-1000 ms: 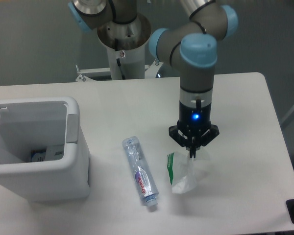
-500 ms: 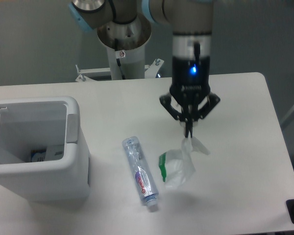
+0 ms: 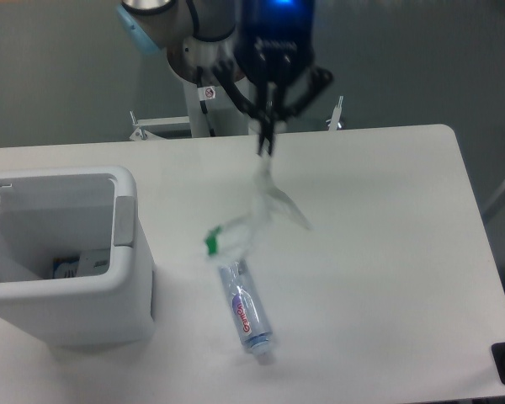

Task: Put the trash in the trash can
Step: 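Carry the bag over the white trash bin opening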

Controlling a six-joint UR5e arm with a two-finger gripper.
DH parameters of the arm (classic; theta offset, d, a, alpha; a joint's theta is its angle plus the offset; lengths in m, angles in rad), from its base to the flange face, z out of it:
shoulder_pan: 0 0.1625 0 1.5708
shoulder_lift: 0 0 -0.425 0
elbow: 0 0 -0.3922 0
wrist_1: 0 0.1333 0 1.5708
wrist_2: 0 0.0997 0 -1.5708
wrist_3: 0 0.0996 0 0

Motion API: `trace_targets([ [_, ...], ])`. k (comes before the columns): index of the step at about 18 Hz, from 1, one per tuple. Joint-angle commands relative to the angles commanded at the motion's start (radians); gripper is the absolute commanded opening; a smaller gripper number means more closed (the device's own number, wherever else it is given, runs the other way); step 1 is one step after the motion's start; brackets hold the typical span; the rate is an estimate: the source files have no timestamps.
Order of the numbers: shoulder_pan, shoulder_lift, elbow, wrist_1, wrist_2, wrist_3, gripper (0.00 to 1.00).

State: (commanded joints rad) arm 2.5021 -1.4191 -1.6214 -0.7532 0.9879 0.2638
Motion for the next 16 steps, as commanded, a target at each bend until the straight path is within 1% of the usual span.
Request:
trace_targets([
  [3,-0.080,0.015,-0.031,0.002,-0.002,0.014,0.00],
  [5,-0.117,0.002,-0.040,0.005,-0.002,0.046,0.00],
  [8,-0.222,-0.034,-0.060,0.005,-0.015,0.119,0.00],
  [12,-0.287,-0.067,-0.091,0.005,-0.015,0.173,0.00],
  [14,-0.321,-0.112,-0.095,0.008,-0.015,0.181,0.00],
  [16,-0.345,-0.147,-0.081,0.008,-0.015,0.179,0.00],
])
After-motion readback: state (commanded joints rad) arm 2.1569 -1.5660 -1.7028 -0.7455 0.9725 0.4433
